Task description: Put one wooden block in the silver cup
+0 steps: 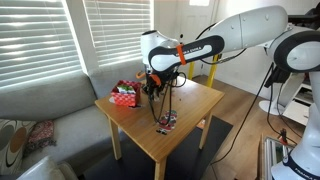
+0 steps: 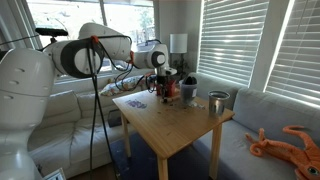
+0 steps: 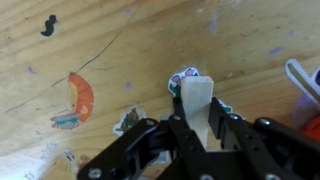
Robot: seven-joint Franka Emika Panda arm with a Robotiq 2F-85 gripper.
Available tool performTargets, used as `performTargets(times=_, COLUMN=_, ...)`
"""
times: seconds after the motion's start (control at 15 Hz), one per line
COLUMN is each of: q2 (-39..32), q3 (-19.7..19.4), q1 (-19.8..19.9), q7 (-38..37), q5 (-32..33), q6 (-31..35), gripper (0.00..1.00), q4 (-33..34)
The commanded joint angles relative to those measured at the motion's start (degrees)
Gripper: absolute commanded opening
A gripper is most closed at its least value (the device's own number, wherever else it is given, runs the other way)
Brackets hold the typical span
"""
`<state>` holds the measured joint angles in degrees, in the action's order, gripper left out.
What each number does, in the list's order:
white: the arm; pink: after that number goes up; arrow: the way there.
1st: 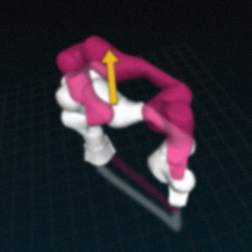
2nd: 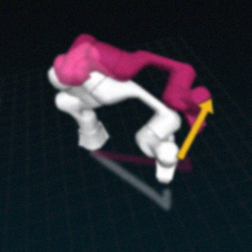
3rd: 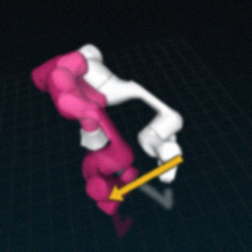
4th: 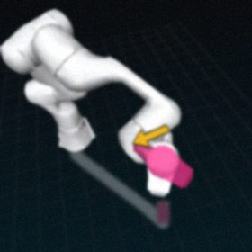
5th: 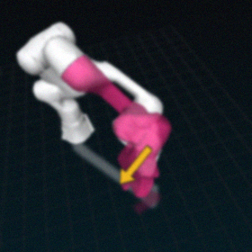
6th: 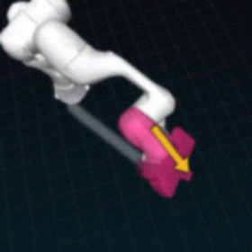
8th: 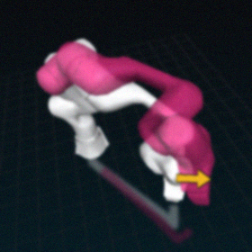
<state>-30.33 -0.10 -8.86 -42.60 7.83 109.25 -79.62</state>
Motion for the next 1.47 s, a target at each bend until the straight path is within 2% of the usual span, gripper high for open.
performTargets(times=0.0, q2=2.14, q3=-1.01, q1=-1.53, q7=-2.5, q5=-0.21, q6=-1.42, gripper=0.07, q4=-2.02)
performTargets(times=0.2, q2=5.7, q3=-0.77, q1=-1.89, q7=-1.5, q5=0.57, q6=-4.84, gripper=0.07, q4=-4.4)
performTargets(times=0.47, q2=17.05, q3=-0.76, q1=-3.0, q7=-1.67, q5=5.11, q6=-5.08, gripper=0.07, q4=-14.03)
performTargets(times=0.6, q2=22.88, q3=-1.15, q1=-3.63, q7=-7.98, q5=10.54, q6=-3.54, gripper=0.07, q4=-18.62)
performTargets(times=0.8, q2=31.51, q3=-0.29, q1=-0.85, q7=-15.76, q5=12.31, q6=-6.52, gripper=0.07, q4=-24.4)
performTargets(times=0.87, q2=24.11, q3=1.17, q1=-0.42, q7=-11.23, q5=10.43, q6=-6.82, gripper=0.07, q4=-16.87)
performTargets(times=0.93, q2=26.22, q3=1.36, q1=0.16, q7=-11.52, q5=10.53, q6=-6.92, gripper=0.29, q4=-18.28)
performTargets(times=1.07, q2=26.55, q3=1.6, q1=0.44, q7=-11.14, q5=10.5, q6=-6.92, gripper=0.29, q4=-18.32)
performTargets(times=1.13, q2=25.88, q3=1.68, q1=0.31, q7=-11.15, q5=10.5, q6=-6.85, gripper=0.07, q4=-18.24)
performTargets(times=1.2, q2=25.43, q3=1.02, q1=0.33, q7=-15.98, q5=14.61, q6=-6.44, gripper=0.07, q4=-18.22)
performTargets(times=1.4, q2=28.26, q3=-2.02, q1=4.27, q7=-18.59, q5=18.35, q6=-5.49, gripper=0.07, q4=-18.9)
